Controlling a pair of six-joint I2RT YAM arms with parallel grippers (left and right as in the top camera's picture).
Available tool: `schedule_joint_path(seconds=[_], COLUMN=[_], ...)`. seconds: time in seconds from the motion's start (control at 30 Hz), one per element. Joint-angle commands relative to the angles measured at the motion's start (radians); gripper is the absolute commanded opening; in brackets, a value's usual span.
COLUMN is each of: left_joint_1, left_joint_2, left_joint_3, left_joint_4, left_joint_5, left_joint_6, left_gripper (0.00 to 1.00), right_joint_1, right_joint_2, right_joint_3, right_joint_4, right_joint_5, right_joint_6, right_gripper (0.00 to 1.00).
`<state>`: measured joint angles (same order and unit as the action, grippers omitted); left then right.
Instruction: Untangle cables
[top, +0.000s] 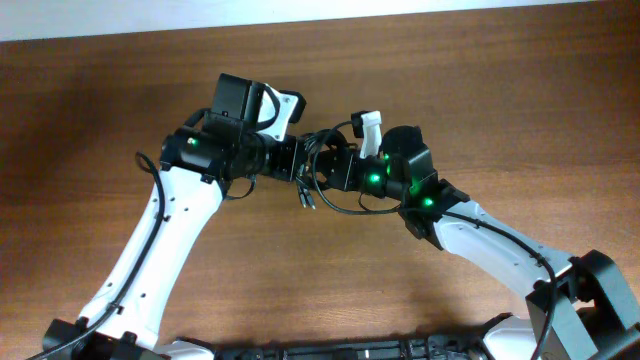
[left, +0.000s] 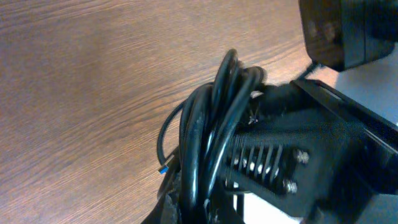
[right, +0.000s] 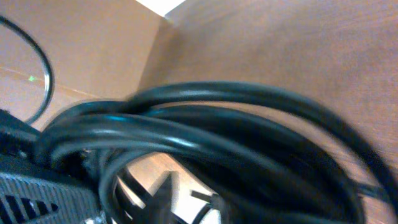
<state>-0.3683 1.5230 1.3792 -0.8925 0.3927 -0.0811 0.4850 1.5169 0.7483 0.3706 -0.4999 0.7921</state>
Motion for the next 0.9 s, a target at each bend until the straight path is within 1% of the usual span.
schedule_joint_path(seconds=[0.0,0.07,0.13,0.17,0.2,0.23,0.27,0.3,0.33,0.37,0.4,0.43,0.47,0.57,0.63,0.77,0.8,0.83,0.87], left_joint_1=[-0.002,0.001,0.035,0.068,0.097,0.135,0.16,0.178,0.182,0.182,0.182,0.182,0.182,0.182,0.182,0.182,0.182,0.182,0.182], left_joint_2=[-0.046,-0.046,-0.046,-0.046,-0.046,-0.046,-0.046,-0.046,-0.046,-0.046,-0.046,-0.046,-0.046,-0.046,-0.046,-0.046,-0.046,-0.046,-0.046], left_joint_3=[0.015,0.015,0.015,0.015,0.015,0.015,0.015,0.015,0.015,0.015,0.015,0.015,0.015,0.015,0.015,0.015,0.015,0.015,0.015], left_joint_4=[0.001,0.001,0.001,0.0,0.0,0.0,0.0,-0.002,-0.008,-0.019,-0.026,-0.026,-0.026,-0.026,-0.026,-0.026,-0.026,-0.026,-0.026], left_joint_5=[0.055,-0.031,-0.119,-0.189,-0.227,-0.237,-0.237,-0.235,-0.233,-0.233,-0.225,-0.186,-0.157,-0.09,-0.076,-0.036,-0.037,-0.037,-0.041], left_joint_6=[0.051,0.009,-0.13,-0.27,-0.37,-0.521,-0.632,-0.778,-0.89,-1.046,-1.138,-1.217,-1.269,-1.455,-1.527,-1.53,-1.53,-1.518,-1.408], left_gripper=[0.0,0.0,0.0,0.0,0.0,0.0,0.0,0.0,0.0,0.0,0.0,0.0,0.0,0.0,0.0,0.0,0.0,0.0,0.0], right_joint_1=[-0.011,-0.035,-0.098,-0.154,-0.185,-0.229,-0.247,-0.25,-0.243,-0.224,-0.202,-0.149,-0.114,-0.01,0.025,0.032,0.032,0.032,0.031], right_joint_2=[0.015,0.003,-0.024,-0.034,-0.034,-0.034,-0.034,-0.034,-0.034,-0.034,-0.033,-0.033,-0.033,-0.031,-0.022,0.0,0.003,0.005,0.005], right_joint_3=[0.004,0.004,0.004,0.004,0.004,0.004,0.004,0.004,0.003,0.003,0.003,0.003,0.003,0.003,0.003,0.003,0.003,0.003,0.003], right_joint_4=[0.024,0.027,0.026,0.027,0.026,0.021,0.001,-0.036,-0.058,-0.098,-0.132,-0.182,-0.189,-0.2,-0.203,-0.203,-0.203,-0.203,-0.203], right_joint_5=[0.06,-0.002,-0.114,-0.2,-0.257,-0.323,-0.343,-0.341,-0.341,-0.32,-0.283,-0.186,-0.154,0.016,0.105,0.251,0.283,0.298,0.302], right_joint_6=[-0.002,-0.002,-0.002,-0.002,-0.002,-0.002,-0.002,-0.001,-0.002,-0.001,-0.001,0.018,0.056,0.211,0.291,0.303,0.275,0.255,0.255], right_gripper=[0.35,0.38,0.38,0.73,0.78,0.84,0.86,0.88,0.89,0.91,0.91,0.97,0.98,0.98,0.99,0.99,0.99,0.99,0.99])
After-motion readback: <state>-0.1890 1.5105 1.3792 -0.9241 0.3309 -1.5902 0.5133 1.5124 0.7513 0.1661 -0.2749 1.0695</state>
